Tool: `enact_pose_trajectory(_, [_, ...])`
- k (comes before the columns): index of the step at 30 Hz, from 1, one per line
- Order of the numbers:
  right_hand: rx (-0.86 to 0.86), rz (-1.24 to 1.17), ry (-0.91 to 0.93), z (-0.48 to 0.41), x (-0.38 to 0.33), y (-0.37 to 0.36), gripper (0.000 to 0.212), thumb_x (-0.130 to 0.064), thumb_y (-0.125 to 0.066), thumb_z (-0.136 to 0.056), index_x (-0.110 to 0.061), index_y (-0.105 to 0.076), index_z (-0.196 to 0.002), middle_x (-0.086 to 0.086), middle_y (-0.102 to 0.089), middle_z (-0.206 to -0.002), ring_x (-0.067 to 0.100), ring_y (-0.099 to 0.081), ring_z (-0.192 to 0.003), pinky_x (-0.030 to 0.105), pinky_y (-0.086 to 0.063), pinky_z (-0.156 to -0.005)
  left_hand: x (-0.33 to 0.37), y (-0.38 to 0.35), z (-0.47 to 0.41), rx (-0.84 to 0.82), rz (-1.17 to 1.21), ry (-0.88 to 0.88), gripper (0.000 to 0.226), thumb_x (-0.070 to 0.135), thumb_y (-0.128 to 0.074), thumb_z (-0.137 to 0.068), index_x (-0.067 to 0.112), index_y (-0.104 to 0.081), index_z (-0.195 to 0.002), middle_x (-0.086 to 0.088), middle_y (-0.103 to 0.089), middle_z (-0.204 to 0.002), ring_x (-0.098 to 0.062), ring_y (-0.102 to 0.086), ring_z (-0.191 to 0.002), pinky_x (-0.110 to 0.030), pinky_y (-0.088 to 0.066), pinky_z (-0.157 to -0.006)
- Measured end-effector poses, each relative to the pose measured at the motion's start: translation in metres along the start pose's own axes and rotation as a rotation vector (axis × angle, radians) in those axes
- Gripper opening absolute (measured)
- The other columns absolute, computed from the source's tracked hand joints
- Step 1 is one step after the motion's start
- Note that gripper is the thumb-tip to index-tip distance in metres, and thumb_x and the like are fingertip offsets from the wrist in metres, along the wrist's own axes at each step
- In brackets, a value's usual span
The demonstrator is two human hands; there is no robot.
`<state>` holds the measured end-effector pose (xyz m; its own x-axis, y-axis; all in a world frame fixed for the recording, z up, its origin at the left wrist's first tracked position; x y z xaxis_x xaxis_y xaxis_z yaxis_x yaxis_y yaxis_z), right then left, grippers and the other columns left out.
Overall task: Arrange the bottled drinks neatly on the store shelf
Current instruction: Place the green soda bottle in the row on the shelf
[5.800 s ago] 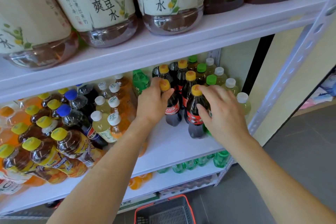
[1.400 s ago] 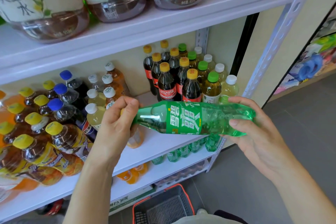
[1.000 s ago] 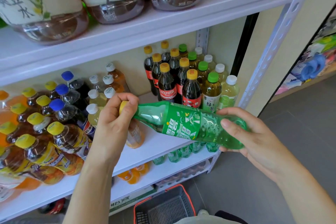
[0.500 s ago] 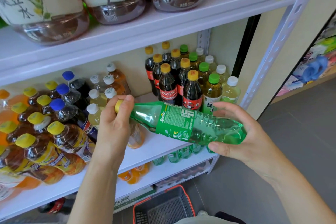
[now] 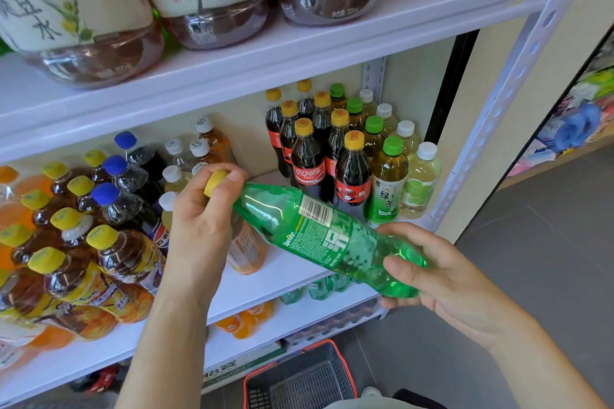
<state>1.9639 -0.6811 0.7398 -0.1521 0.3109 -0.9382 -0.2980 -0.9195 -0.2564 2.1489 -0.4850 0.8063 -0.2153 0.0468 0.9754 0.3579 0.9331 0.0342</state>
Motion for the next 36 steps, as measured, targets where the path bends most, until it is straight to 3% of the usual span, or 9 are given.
enact_pose_trajectory(2, [0.024, 0.156, 0.055, -0.002, -0.001, 0.002, 0.064, -0.046, -0.092, -0.056, -0.032, -0.067, -0.114, -0.007, -0.067, -0.120, 0.021, -0.064, -0.113, 0.046, -0.053, -0.091, -0.005, 0.000, -0.001, 0.007, -0.033, 0.056, 0.027, 0.054, -0.063, -0.078, 0.027, -0.067, -0.078, 0.007, -0.052, -0.066, -0.015, -0.049, -0.065, -0.035, -0.041, -0.064])
enact_pose_trajectory(4, [0.077, 0.338, 0.106, -0.003, -0.001, 0.003, 0.060, -0.042, -0.088, -0.059, -0.040, -0.066, -0.115, -0.014, -0.065, -0.123, 0.007, -0.057, -0.121, 0.035, -0.042, -0.103, -0.008, 0.000, -0.001, 0.007, -0.078, 0.089, 0.034, 0.059, -0.064, -0.075, 0.026, -0.065, -0.073, 0.000, -0.050, -0.065, -0.022, -0.047, -0.066, -0.040, -0.038, -0.063])
enact_pose_trajectory(10, [0.159, 0.461, 0.166, -0.008, 0.001, 0.006, 0.065, -0.019, -0.093, -0.061, -0.039, -0.065, -0.116, -0.022, -0.064, -0.119, -0.005, -0.057, -0.112, 0.003, -0.039, -0.087, -0.016, 0.001, -0.004, 0.008, -0.212, 0.113, 0.029, 0.050, -0.065, -0.081, 0.022, -0.063, -0.073, 0.002, -0.050, -0.060, -0.016, -0.046, -0.059, -0.036, -0.039, -0.057])
enact_pose_trajectory(13, [0.222, 0.578, 0.235, -0.012, -0.001, 0.004, 0.068, -0.012, -0.092, -0.062, -0.041, -0.062, -0.116, -0.025, -0.057, -0.117, -0.012, -0.050, -0.114, -0.003, -0.032, -0.085, -0.018, 0.001, -0.006, -0.018, -0.191, 0.119, 0.018, 0.037, -0.067, -0.090, 0.025, -0.065, -0.077, 0.007, -0.052, -0.062, -0.012, -0.046, -0.058, -0.032, -0.040, -0.057])
enact_pose_trajectory(17, [0.291, 0.671, 0.319, -0.016, -0.003, 0.002, 0.071, -0.006, -0.091, -0.061, -0.039, -0.060, -0.115, -0.016, -0.050, -0.121, -0.015, -0.045, -0.113, -0.004, -0.029, -0.086, -0.019, -0.001, -0.009, -0.022, -0.185, 0.164, 0.012, 0.033, -0.065, -0.091, 0.023, -0.067, -0.085, 0.004, -0.055, -0.068, -0.010, -0.051, -0.062, -0.030, -0.045, -0.060])
enact_pose_trajectory(20, [0.303, 0.734, 0.330, -0.020, 0.001, 0.003, 0.071, -0.009, -0.091, -0.061, -0.038, -0.059, -0.117, -0.017, -0.047, -0.120, -0.015, -0.043, -0.113, -0.004, -0.028, -0.087, -0.014, -0.003, -0.006, -0.056, -0.259, 0.139, 0.027, 0.044, -0.058, -0.090, 0.017, -0.066, -0.091, -0.005, -0.054, -0.070, -0.017, -0.051, -0.065, -0.036, -0.045, -0.062])
enact_pose_trajectory(27, [0.147, 1.094, 0.268, -0.039, 0.012, 0.003, 0.054, -0.041, -0.075, -0.082, -0.035, -0.056, -0.132, -0.019, -0.057, -0.130, 0.002, -0.050, -0.118, 0.021, -0.039, -0.098, 0.008, -0.016, -0.010, -0.062, -0.691, -0.174, 0.036, 0.060, -0.052, -0.083, 0.026, -0.061, -0.087, 0.000, -0.061, -0.068, -0.012, -0.057, -0.065, -0.036, -0.049, -0.059])
enact_pose_trajectory(31, [0.279, 1.149, 0.417, -0.050, -0.014, 0.015, 0.037, -0.025, -0.069, -0.088, -0.028, -0.063, -0.125, -0.012, -0.064, -0.118, 0.012, -0.058, -0.105, 0.026, -0.046, -0.086, 0.005, -0.035, -0.017, -0.145, -0.985, -0.368, 0.040, 0.055, -0.057, -0.086, 0.017, -0.063, -0.093, -0.001, -0.064, -0.068, -0.023, -0.062, -0.062, -0.038, -0.050, -0.054])
enact_pose_trajectory(36, [0.469, 1.201, 0.586, -0.076, -0.057, 0.024, 0.044, -0.018, -0.070, -0.086, -0.018, -0.059, -0.129, 0.002, -0.058, -0.114, 0.017, -0.054, -0.101, 0.022, -0.037, -0.079, -0.013, -0.052, -0.035, -0.194, -1.095, -0.410, 0.035, 0.044, -0.070, -0.086, 0.012, -0.064, -0.099, -0.007, -0.067, -0.077, -0.034, -0.064, -0.073, -0.043, -0.051, -0.060])
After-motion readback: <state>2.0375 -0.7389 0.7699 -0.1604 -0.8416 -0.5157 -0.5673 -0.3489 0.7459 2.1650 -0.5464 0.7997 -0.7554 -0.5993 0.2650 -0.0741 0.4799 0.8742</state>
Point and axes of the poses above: each hand's wrist, its own z-axis away from the middle knuckle, its own y-axis out of the back of the hand, x = y × z, the point moved 3 cm from there along -z, towards the middle knuckle
